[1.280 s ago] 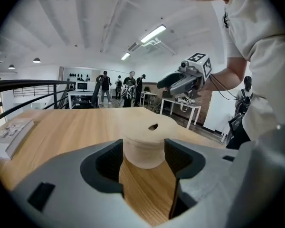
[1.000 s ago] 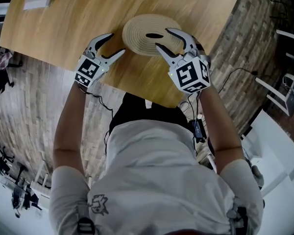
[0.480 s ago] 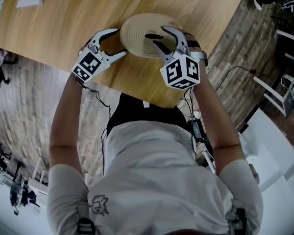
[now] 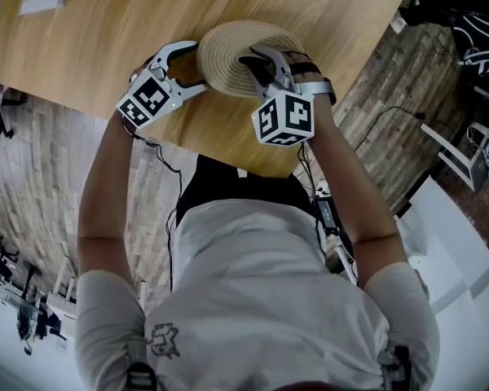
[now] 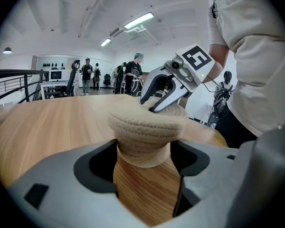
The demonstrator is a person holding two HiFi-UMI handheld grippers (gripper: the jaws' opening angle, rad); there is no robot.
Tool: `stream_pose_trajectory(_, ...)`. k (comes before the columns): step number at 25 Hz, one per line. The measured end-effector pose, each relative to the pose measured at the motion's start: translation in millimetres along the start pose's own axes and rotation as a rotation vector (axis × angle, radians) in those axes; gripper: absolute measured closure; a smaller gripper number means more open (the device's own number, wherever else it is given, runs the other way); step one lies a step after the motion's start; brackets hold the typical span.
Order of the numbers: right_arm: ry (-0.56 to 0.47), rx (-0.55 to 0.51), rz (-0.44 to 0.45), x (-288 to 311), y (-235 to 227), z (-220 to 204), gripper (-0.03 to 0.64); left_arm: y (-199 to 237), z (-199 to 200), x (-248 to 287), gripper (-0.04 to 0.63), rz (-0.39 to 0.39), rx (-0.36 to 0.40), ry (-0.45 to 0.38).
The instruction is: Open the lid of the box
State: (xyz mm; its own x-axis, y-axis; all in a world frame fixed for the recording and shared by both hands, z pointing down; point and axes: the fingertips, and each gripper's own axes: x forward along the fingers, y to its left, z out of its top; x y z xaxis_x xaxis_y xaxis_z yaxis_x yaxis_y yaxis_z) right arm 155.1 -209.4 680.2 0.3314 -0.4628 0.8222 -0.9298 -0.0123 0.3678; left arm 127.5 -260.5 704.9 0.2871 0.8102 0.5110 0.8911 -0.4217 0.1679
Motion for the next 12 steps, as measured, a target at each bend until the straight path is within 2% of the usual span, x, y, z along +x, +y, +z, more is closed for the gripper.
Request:
stream_pose_trajectory(2, 0.007, -0.005, -0.004, 4.9, 0.7, -0.5, 0.526, 0.6, -0.6, 0.3, 0.253, -0.005, -0.002, 0.003)
stream_pose_trajectory(8, 0.011, -0.031, -0.028, 10.7, 0.2, 0.2, 0.54, 1.5, -0.1, -2.3, 0.295, 0.003, 0.003, -0.014)
stream_pose_trajectory(12, -0.003, -0.049, -0.048, 10.5, 4.7, 0.1, 0.588, 1.7, -0.4, -2.2, 0.316, 0.006, 0.01, -0.015)
